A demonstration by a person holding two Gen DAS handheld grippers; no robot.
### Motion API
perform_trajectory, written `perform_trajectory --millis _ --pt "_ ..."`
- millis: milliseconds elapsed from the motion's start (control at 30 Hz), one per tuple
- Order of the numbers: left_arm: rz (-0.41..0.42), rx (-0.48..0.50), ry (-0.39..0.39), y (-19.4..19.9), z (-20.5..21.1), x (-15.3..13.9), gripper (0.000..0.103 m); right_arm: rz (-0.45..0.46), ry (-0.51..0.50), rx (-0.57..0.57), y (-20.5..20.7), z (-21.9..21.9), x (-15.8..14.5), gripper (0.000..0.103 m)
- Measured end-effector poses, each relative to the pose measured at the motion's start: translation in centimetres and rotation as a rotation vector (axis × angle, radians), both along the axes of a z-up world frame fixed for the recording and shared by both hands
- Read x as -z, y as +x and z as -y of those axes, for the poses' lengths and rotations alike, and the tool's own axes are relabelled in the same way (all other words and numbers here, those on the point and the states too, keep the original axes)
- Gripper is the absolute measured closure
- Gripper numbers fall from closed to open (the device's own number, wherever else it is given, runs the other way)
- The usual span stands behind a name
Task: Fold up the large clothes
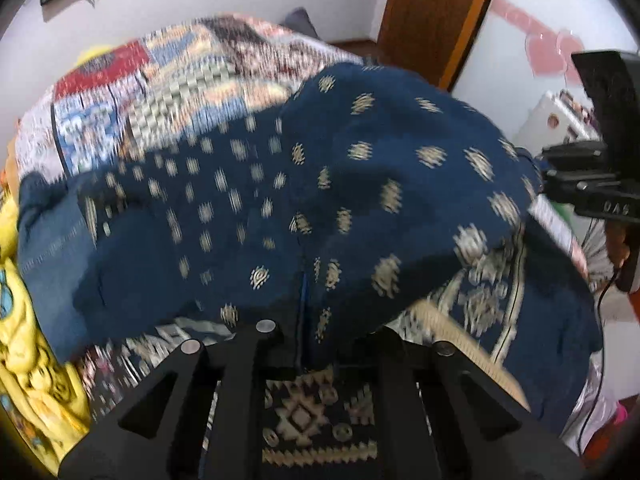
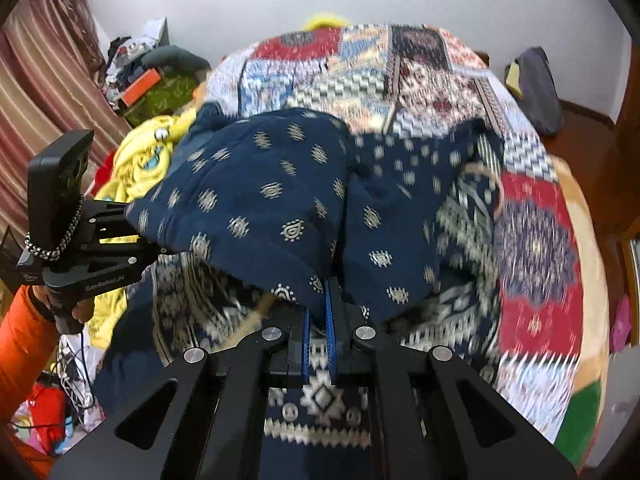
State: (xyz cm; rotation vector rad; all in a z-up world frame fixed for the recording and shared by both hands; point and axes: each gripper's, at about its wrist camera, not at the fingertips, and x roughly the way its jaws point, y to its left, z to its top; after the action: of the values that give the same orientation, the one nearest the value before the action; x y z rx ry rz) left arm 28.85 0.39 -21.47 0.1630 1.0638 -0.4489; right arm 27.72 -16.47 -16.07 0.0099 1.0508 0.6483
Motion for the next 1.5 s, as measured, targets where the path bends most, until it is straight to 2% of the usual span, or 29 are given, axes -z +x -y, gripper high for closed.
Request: perform_trajectory --millis 133,267,367,533,667,767,833,967,1100,1233,1367,1500 --pt "-0.043 -0.032 0.031 -1.9 -0.5 2.0 0.085 -0.043 -0.030 -0.030 -1.2 0.0 1.5 0.093" --pt "-0.046 -0.039 0.019 -3.4 -1.5 2.0 0.074 -0.039 -0.097 -0.065 -2.3 -0.7 2.1 0.093" --pt "-0.024 -0.039 0.017 -4.7 -2.2 1.0 0.052 -0.029 -0.144 -0.088 -2.7 -1.1 2.0 0.093" --pt "0.036 -0.070 0.016 -5.8 -3.4 -1.5 0.050 -0.008 -0.143 -0.101 -3.1 -0.7 0.5 0.088" --pt "0.106 -0.173 0.011 -4.8 -5.5 -3.8 0.041 0.049 -0.135 -0.060 -3.4 0.1 -1.1 0.082" --pt "0.157 -0.286 0.001 -3.4 -8.0 -5.5 0.037 0.088 -0.098 -0.009 -2.7 1.4 -2.7 0.066" --pt "0.161 -0.344 -0.013 -1.9 -9.6 -5.8 0.037 0.122 -0.070 0.041 -1.9 2.2 -3.8 0.053" --pt "0.146 -0.449 -0.067 0.9 -13.4 -6.0 0.035 0.154 -0.026 0.134 0.5 3.8 -5.0 0.051" --pt "0.098 -0.542 -0.123 3.9 -16.8 -4.4 0.033 0.146 -0.055 0.218 4.2 4.6 -3.8 0.048" --pt "0.002 -0.588 -0.200 7.9 -19.4 -0.8 0.033 0.068 -0.076 0.295 8.8 5.9 -0.3 0.048" --pt "-0.070 -0.598 -0.200 11.4 -20.2 3.1 0.033 -0.021 -0.092 0.341 12.4 6.6 3.6 0.048" --pt "-0.111 -0.587 -0.209 14.0 -20.1 5.9 0.034 -0.077 -0.069 0.376 14.5 7.3 5.8 0.048"
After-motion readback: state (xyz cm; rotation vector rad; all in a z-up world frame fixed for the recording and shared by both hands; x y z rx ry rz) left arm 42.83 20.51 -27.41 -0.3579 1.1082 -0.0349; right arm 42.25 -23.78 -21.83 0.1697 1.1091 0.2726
